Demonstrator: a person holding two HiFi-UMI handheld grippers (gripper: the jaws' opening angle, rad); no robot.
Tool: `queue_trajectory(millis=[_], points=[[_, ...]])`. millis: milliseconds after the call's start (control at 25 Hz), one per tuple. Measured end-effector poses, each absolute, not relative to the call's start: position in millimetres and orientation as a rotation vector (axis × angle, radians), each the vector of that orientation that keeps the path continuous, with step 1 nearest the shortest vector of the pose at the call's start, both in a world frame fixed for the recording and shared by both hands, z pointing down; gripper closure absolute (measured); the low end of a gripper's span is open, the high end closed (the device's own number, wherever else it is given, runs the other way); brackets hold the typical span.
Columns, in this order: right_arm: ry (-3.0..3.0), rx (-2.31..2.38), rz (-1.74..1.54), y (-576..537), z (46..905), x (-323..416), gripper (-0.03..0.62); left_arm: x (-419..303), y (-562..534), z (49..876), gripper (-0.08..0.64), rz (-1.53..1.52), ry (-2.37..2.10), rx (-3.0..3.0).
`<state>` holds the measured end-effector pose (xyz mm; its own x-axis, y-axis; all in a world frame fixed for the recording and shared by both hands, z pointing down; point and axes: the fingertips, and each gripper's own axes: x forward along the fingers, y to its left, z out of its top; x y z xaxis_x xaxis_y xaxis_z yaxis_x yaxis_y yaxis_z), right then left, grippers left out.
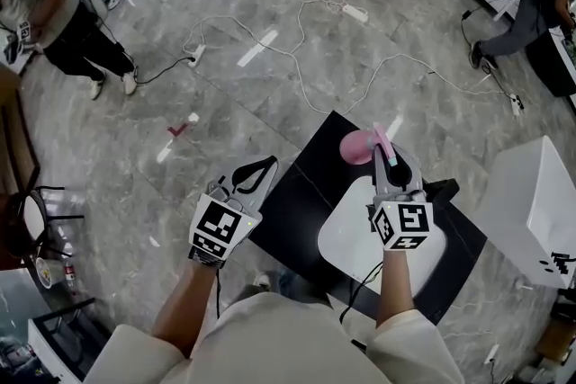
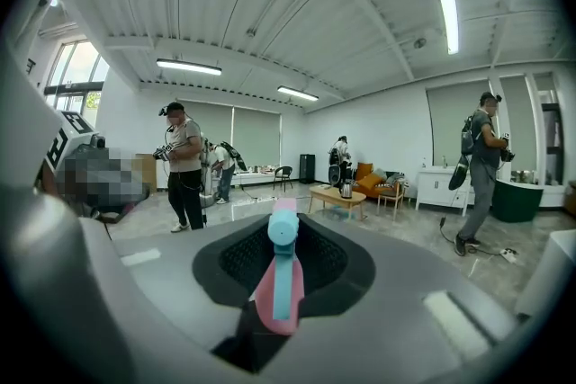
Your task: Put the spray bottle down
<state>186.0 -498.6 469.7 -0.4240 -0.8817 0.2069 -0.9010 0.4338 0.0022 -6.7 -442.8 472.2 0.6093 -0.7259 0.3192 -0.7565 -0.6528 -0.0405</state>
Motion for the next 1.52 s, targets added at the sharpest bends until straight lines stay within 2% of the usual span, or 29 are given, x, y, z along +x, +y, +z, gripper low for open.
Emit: queue_trajectory(millis=[720, 1520], points=[[-2.451, 1.481, 0.231, -546, 560, 173, 0.522, -16, -455, 510, 0.555, 0.517, -1.301, 2.619], [-2.449, 1.444, 0.245, -554, 585, 167, 0.518, -32, -448, 518, 0.555, 0.525, -1.349, 2.565]])
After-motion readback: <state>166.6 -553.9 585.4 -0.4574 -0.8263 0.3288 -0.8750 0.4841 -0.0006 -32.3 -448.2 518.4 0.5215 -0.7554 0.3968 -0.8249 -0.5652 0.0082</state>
